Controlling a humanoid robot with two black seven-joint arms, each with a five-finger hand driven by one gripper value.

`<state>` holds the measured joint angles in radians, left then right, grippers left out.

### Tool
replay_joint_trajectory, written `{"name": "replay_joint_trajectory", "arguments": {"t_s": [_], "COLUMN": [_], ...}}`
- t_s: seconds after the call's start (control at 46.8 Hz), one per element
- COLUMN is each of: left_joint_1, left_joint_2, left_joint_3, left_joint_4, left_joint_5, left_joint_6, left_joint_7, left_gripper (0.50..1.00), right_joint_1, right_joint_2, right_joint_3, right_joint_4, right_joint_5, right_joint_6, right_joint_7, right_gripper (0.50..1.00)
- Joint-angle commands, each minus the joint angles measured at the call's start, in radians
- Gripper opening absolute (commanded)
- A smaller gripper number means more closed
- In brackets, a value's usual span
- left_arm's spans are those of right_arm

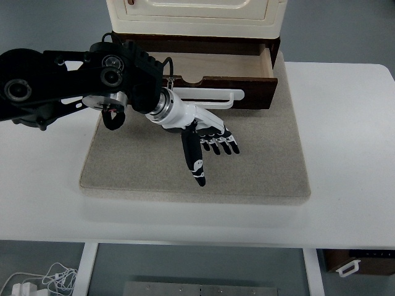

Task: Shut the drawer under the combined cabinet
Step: 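Press the left hand against the drawer front and push it inward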

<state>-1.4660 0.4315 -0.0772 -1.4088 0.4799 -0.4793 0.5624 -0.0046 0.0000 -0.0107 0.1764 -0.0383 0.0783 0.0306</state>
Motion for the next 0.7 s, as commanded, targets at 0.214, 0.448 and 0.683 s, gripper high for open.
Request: {"name": "replay_joint_trajectory", "arguments": {"t_s": [0.214,0.448,0.683], "left_joint_1": [-0.016,-0.011,-0.014], "left_joint_2": [0.003,-0.007,-0.023], "left_joint_3": [0.010,0.008,0.008], "left_joint_4": [0.048,0.111,0.146], "left_joint_5": [0.022,0.077,0.088], "left_joint_6": [-0.024,-0.030,-0.032], "left_joint_7": [0.001,-0.001,-0.001], "left_gripper": [0.999,0.999,0.999], "right_joint_1": [0.000,0.000,0.000], "right_joint_2": [0.000,0.000,0.000], "right_joint_3": [0.000,0.000,0.000], "right_joint_4": [0.000,0.000,0.000], "right_joint_5": [0.000,0.000,0.000], "right_joint_6": [0.000,0.000,0.000], "right_joint_7": [0.000,0.000,0.000], "right_gripper": [0.952,0.952,0.952]}}
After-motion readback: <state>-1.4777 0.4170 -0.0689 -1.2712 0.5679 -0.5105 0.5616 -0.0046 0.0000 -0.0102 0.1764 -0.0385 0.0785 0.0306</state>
